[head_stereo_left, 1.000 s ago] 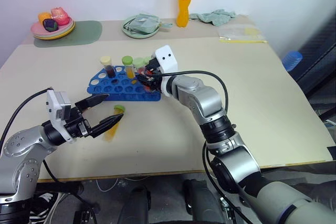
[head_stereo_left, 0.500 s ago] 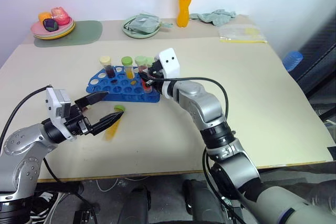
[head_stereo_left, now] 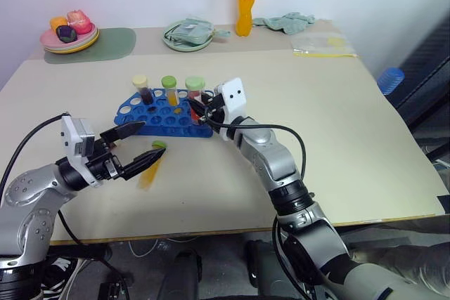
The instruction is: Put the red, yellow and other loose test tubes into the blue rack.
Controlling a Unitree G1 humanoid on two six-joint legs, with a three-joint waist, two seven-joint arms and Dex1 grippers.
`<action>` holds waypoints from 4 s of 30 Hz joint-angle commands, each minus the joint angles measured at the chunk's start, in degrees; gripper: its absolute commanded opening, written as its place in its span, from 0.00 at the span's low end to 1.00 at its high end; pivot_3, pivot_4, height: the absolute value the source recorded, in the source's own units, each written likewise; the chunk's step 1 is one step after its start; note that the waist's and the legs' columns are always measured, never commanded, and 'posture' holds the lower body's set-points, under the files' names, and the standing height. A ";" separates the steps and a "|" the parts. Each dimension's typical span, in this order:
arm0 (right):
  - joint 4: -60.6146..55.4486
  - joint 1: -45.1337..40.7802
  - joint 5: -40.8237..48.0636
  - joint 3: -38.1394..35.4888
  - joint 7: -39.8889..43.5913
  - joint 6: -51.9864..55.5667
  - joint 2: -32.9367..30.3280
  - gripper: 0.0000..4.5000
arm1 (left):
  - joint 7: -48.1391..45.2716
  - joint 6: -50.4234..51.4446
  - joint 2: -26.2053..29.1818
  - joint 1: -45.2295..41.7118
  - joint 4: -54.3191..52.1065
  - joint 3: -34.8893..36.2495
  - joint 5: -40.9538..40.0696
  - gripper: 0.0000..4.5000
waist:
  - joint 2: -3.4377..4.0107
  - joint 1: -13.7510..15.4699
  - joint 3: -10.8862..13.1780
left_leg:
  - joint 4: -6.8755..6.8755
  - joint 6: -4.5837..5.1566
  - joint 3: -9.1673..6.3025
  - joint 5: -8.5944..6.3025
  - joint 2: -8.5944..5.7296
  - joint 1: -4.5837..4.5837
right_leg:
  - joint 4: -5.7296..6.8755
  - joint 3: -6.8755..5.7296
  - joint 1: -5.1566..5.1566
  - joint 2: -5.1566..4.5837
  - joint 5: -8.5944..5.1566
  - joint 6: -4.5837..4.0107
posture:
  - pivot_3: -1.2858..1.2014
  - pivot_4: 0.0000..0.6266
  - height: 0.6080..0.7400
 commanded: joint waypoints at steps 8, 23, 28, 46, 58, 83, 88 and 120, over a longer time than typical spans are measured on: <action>-0.04 1.28 -2.13 1.65 0.19 -4.83 -0.50 0.24 | 0.38 -0.27 0.84 -0.45 -1.31 1.10 -0.23 1.00 | 0.00 0.00 0.00 | 0.00 0.00 0.00 0.00 0.00 0.00 | -0.01 0.00 0.00 0.00 0.00 0.00 | 0.52 0.24 1.00; -3.20 3.57 -2.07 1.34 1.23 -3.35 -1.57 0.24 | 0.73 0.03 0.91 -1.19 -1.65 0.59 -0.27 1.00 | -0.01 0.09 -0.01 | 0.00 0.00 0.00 0.00 0.00 0.00 | 0.00 0.00 0.00 0.00 0.00 0.00 | 0.52 0.24 1.00; -3.34 4.05 -2.47 1.68 1.38 -3.68 -2.04 0.24 | 0.78 0.06 0.81 -1.47 -1.58 0.49 -0.24 1.00 | -0.01 0.06 -0.01 | 0.00 0.00 0.00 0.00 0.00 0.01 | 0.00 0.00 0.01 0.00 0.00 0.00 | 0.52 0.24 1.00; 2.91 1.73 -3.62 1.62 -0.29 -7.82 -0.12 0.24 | 0.65 -0.09 0.97 -1.64 -1.20 1.03 -0.09 1.00 | -0.01 0.11 0.00 | 0.00 0.00 0.00 0.00 0.00 0.00 | -0.01 0.00 0.01 0.00 0.00 0.00 | 0.52 0.24 1.00; 0.12 3.73 -4.87 2.55 3.84 -9.16 -4.18 0.81 | -0.02 -0.65 1.12 -1.52 0.09 1.08 0.50 1.00 | -0.01 0.13 0.00 | 0.00 0.00 0.00 0.00 0.00 0.00 | 0.00 0.00 0.01 0.00 0.00 0.00 | 0.52 0.24 1.00; -27.35 8.35 20.50 -2.51 41.16 4.13 -32.42 1.00 | 24.27 40.01 17.68 -2.38 -10.35 5.88 -6.65 1.00 | -0.04 0.13 0.01 | 0.06 0.00 -0.01 0.00 0.00 0.01 | 0.02 0.00 0.06 -0.01 -0.05 0.09 | 0.52 0.24 1.00; -31.02 8.99 20.36 -1.06 42.72 3.98 -34.11 1.00 | 28.99 53.66 17.02 -12.73 -6.05 0.22 -11.28 1.00 | -0.07 0.77 0.01 | 0.07 0.00 -0.01 0.00 -0.01 0.00 | 0.02 -0.01 0.07 -0.01 -0.08 0.13 | 0.52 0.24 1.00; -33.56 12.20 16.74 3.04 40.17 0.60 -32.92 1.00 | 22.01 71.71 13.97 -50.31 28.04 -35.91 -5.34 1.00 | -0.13 1.47 0.00 | 0.19 -0.09 -0.03 0.05 -0.04 -0.06 | 0.09 -0.01 0.05 0.00 0.06 0.31 | 0.52 0.24 1.00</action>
